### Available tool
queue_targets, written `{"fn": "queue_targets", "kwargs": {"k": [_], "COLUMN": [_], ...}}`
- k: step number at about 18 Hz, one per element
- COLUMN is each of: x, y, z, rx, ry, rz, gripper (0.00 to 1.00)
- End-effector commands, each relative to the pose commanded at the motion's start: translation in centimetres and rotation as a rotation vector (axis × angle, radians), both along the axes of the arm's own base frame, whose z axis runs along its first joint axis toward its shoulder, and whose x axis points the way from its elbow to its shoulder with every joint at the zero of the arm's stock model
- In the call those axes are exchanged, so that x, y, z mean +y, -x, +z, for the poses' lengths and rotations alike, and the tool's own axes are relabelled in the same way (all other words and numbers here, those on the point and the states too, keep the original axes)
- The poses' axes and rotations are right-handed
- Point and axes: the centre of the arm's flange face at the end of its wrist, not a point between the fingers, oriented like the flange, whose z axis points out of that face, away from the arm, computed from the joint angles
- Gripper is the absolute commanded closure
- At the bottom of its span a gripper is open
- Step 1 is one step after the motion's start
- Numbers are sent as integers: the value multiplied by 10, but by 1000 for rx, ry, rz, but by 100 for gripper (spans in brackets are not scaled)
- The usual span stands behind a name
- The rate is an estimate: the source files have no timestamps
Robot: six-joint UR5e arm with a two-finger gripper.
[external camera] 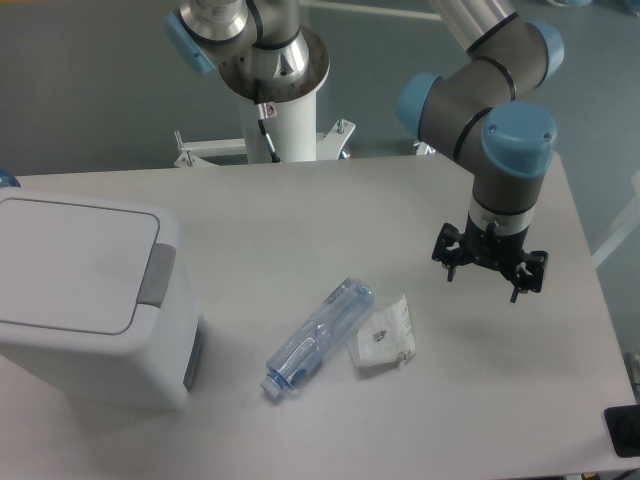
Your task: Open the trash can
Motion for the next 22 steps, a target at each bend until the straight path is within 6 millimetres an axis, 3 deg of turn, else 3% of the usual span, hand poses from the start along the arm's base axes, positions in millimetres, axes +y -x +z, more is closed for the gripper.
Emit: {"fn": "queue_targets", "kwargs": {"k": [7, 11, 15, 19, 22], "x": [4, 15, 57, 108, 130], "y": [3, 4, -15, -36, -65], "z": [5, 20, 50, 114, 138], "rx": [36, 32, -33, -130, -156], "ry": [-43, -144, -301, -506, -551], "rz": [-4, 144, 246, 418, 429], "gripper": [0, 0, 0, 0, 0]}}
